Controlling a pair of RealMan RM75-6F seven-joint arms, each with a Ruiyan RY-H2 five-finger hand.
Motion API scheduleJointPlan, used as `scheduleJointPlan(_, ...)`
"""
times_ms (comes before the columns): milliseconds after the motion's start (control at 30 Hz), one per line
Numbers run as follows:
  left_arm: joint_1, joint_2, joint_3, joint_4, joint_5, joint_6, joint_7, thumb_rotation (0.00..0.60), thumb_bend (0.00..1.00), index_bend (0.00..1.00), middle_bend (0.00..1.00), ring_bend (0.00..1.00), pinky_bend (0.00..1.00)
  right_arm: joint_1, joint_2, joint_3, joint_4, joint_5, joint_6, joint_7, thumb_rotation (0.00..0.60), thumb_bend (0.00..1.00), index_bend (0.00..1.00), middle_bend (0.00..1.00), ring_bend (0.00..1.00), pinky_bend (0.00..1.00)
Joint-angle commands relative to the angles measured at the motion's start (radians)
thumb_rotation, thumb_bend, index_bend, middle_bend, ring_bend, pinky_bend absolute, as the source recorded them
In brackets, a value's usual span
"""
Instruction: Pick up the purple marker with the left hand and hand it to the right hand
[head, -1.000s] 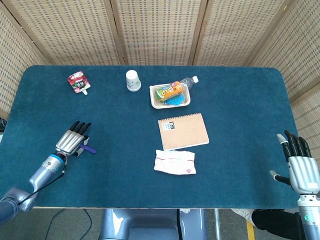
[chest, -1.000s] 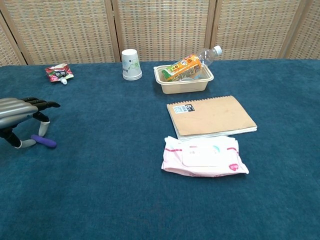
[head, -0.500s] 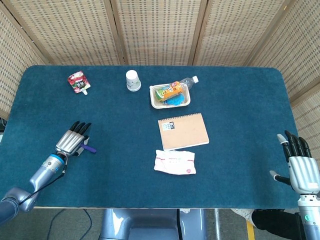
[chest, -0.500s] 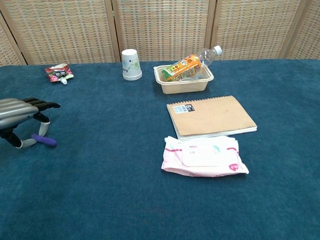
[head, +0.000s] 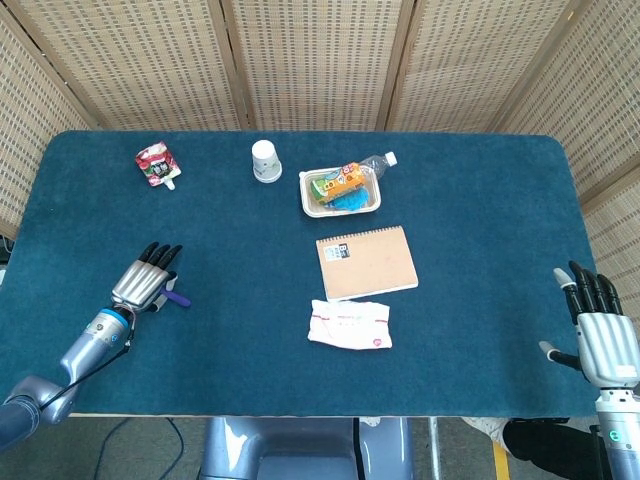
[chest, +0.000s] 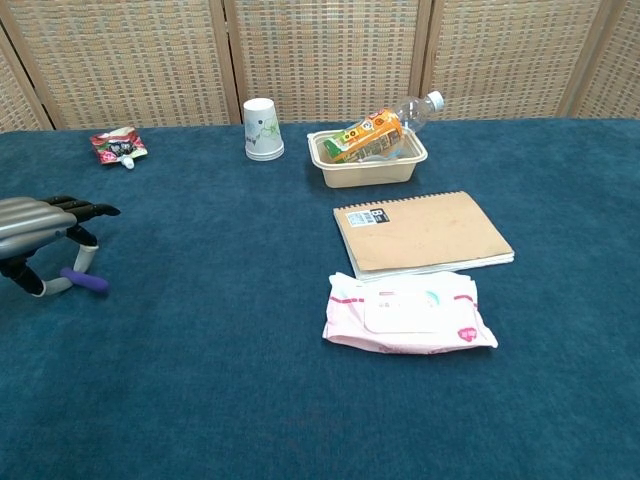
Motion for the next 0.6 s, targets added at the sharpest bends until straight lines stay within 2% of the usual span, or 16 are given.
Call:
scheduleJointPlan(33,0.001,0.0,0.001,0.001,0.0,0.001,0.001,0.6,0.48,0.64,0.0,0.0,0.0,0.0,0.0,0.0,0.0,0.0,0.0,0.001,0.6,0.0,0.08,0.0,0.0,0.0)
scheduleJointPlan(267,0.005,0.004,-0.001,-0.001,-0.002,0.011,-0.021,0.6,0.48,0.67,0.0,0.0,0.0,0.0,0.001,-0.001,-0.001,0.001,-0.001,0.002,0.6,0.0,0.08,0.0,0.0,0.0)
scheduleJointPlan(600,0.015,0.042,-0.03,-0.059,0.001,0.092,-0.161,0.6,0.49,0.71,0.0,0.0,0.0,0.003,0.003,-0.003,-0.004,-0.001,-0.01,0.016,0.6,0.0,0.09,0.0,0.0,0.0)
